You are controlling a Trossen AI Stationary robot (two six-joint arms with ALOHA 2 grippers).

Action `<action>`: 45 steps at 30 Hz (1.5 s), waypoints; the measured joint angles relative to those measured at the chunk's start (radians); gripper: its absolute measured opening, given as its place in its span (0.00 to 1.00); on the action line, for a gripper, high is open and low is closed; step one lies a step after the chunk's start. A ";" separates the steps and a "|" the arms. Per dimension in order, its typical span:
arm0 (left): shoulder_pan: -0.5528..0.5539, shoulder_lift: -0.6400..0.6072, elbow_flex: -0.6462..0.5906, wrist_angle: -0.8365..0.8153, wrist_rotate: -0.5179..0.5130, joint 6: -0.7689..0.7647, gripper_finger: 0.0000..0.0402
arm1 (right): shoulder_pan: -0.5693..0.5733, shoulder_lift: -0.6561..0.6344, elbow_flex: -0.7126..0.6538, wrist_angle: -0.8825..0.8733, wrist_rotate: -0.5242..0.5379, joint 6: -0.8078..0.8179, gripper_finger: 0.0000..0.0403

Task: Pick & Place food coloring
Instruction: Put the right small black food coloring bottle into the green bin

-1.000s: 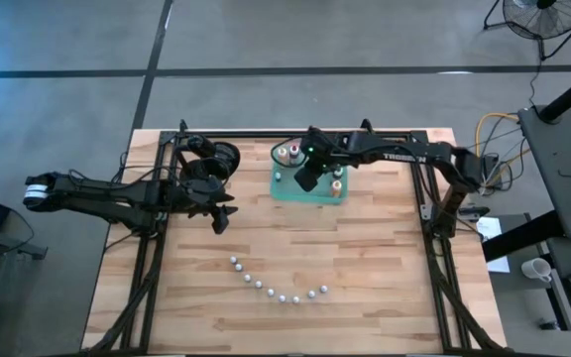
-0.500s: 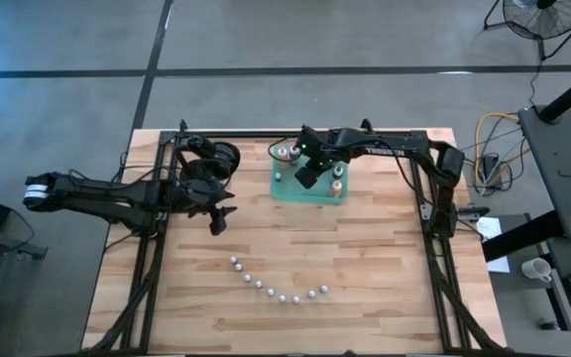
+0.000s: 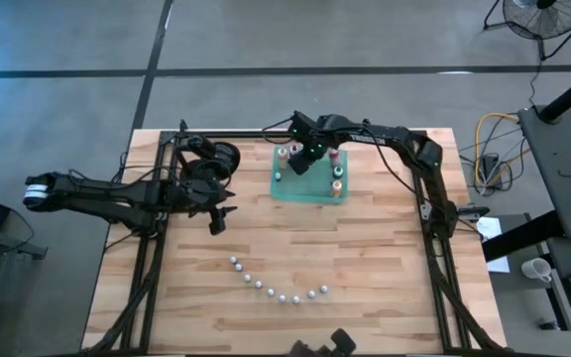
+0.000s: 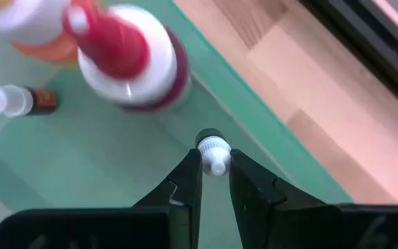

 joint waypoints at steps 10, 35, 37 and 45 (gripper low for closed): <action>0.000 0.000 0.000 -0.011 -0.007 0.000 0.41 | 0.012 0.067 0.170 -0.253 0.095 -0.054 0.13; 0.000 0.000 0.000 -0.012 -0.024 -0.100 0.41 | -0.051 0.009 -0.001 -0.251 -0.031 -0.218 0.13; 0.000 0.000 0.000 -0.012 -0.024 -0.100 0.41 | -0.057 0.009 -0.005 -0.250 -0.035 -0.229 0.13; 0.000 0.000 0.000 -0.012 -0.024 -0.100 0.41 | -0.054 0.008 -0.002 -0.220 -0.051 -0.238 0.18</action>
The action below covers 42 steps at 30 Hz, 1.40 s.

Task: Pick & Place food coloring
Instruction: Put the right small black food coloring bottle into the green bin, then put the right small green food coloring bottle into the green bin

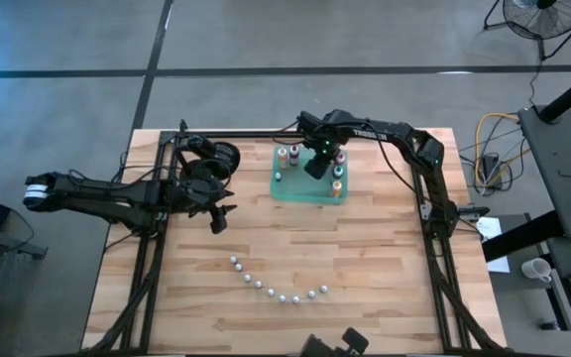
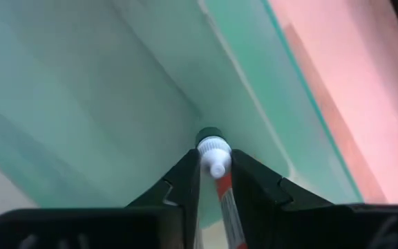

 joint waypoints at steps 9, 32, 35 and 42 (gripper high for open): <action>0.000 0.000 0.000 0.000 0.000 0.000 0.41 | 0.000 -0.001 -0.001 0.101 -0.001 -0.062 0.19; 0.000 0.000 0.000 0.000 0.000 0.000 0.41 | 0.016 -0.078 0.151 0.041 -0.028 -0.161 0.27; 0.000 0.000 0.000 0.000 0.000 0.000 0.41 | 0.042 -0.125 0.171 0.038 -0.108 -0.212 0.27; 0.000 0.000 0.000 0.000 0.000 0.000 0.41 | 0.199 -0.252 0.118 -0.044 -0.209 -0.416 0.26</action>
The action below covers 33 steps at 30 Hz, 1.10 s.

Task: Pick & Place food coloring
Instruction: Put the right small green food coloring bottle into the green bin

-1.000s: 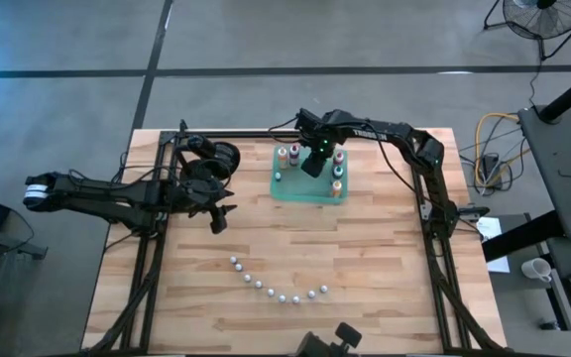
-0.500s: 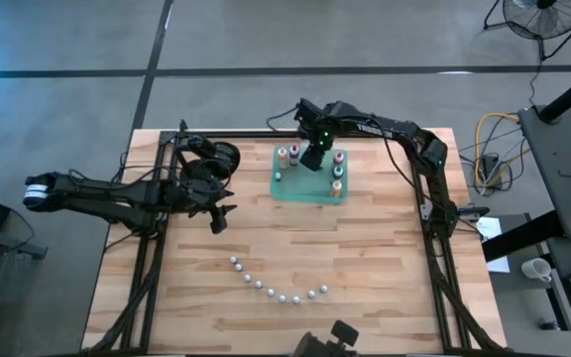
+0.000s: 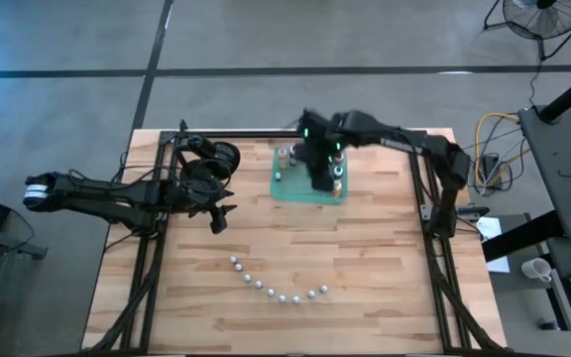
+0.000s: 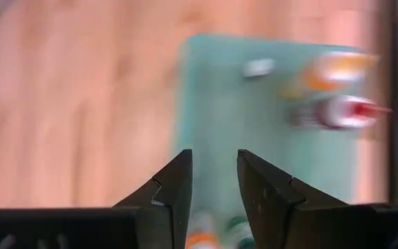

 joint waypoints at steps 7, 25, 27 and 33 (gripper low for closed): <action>0.000 0.000 0.000 0.000 0.000 0.000 0.41 | 0.215 -0.038 -0.107 -0.205 -0.003 -0.152 0.26; -0.001 0.000 0.000 0.022 0.114 -0.279 0.41 | 0.423 -0.062 -0.421 -0.039 -0.087 0.096 0.26; -0.001 0.000 0.000 0.021 0.114 -0.273 0.41 | 0.423 -0.083 -0.423 0.007 -0.108 0.127 0.24; -0.004 0.000 0.000 0.031 0.114 -0.381 0.41 | 0.464 -0.176 -0.462 0.151 -0.116 0.260 0.19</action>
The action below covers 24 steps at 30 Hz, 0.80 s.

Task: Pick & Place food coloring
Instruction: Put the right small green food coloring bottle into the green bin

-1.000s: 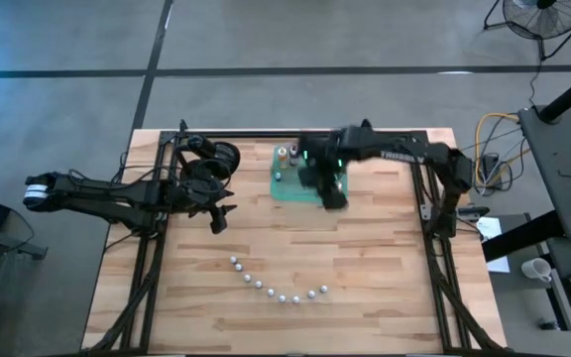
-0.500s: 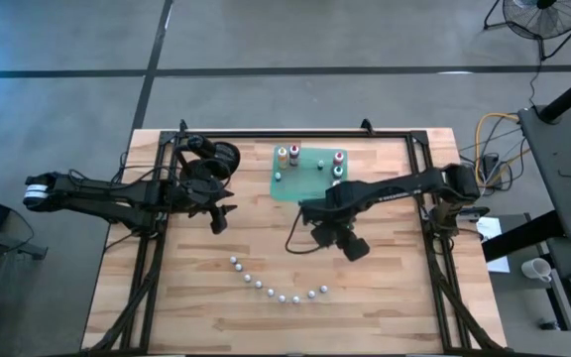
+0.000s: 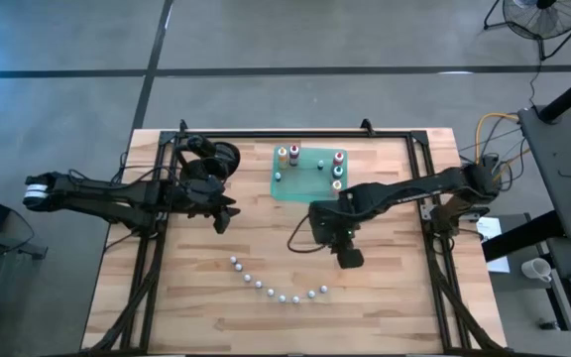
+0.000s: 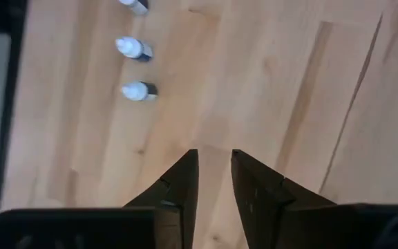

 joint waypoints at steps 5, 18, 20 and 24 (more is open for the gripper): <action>-0.031 -0.024 0.000 0.000 0.003 0.006 0.41 | 0.057 -0.102 -0.098 0.056 0.009 0.135 0.18; -0.188 -0.026 0.000 -0.053 0.003 -0.039 0.41 | 0.288 -0.118 -0.335 0.475 0.011 0.475 0.19; -0.204 -0.027 0.000 -0.078 0.003 -0.049 0.41 | 0.289 -0.107 -0.351 0.475 0.013 0.518 0.21; -0.220 -0.051 0.000 -0.179 0.004 -0.028 0.41 | 0.288 -0.107 -0.372 0.531 0.057 0.508 0.29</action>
